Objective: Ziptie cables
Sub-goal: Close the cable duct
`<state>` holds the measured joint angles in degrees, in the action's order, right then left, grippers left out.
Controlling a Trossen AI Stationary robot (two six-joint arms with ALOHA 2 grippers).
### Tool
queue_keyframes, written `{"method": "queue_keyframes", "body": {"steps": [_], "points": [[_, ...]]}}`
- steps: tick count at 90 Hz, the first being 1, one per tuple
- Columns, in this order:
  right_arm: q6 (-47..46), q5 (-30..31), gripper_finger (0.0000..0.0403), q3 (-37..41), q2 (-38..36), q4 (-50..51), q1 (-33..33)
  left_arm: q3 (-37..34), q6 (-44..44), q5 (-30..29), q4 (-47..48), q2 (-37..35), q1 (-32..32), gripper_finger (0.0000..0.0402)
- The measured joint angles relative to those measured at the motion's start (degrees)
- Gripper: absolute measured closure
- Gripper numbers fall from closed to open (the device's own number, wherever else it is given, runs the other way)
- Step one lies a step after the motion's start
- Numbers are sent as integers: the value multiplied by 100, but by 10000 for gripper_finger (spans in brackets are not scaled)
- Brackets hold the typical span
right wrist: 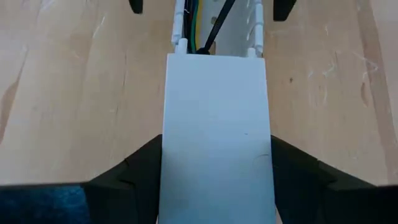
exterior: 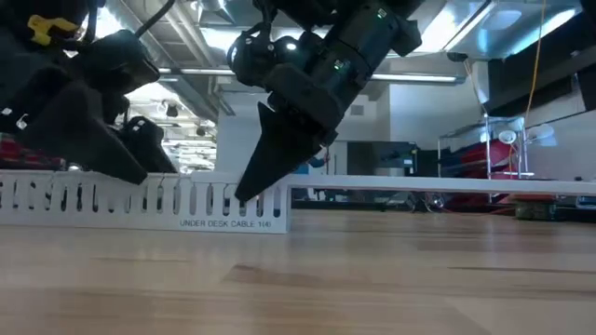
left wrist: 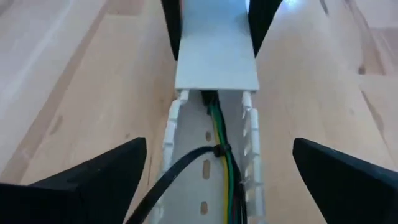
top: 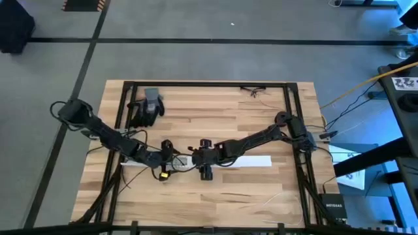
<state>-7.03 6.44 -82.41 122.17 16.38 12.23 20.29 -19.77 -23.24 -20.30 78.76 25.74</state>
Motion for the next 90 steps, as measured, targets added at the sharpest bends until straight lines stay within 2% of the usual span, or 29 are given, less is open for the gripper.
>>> {"method": "queue_keyframes", "body": {"steps": [7,29,44,61,90], "points": [[0,0,174,0,0,0,-2,3,-257,-3,-6,0,-32,3],[-2,11,174,-2,0,-1,0,3,-150,80,38,0,-232,3],[-2,28,174,-2,0,-2,0,3,-292,441,33,4,-283,6],[-6,39,174,2,0,-55,-25,5,-208,367,-56,46,-180,23],[-58,-46,174,7,9,-221,-63,11,91,222,-562,603,-239,48]]}}
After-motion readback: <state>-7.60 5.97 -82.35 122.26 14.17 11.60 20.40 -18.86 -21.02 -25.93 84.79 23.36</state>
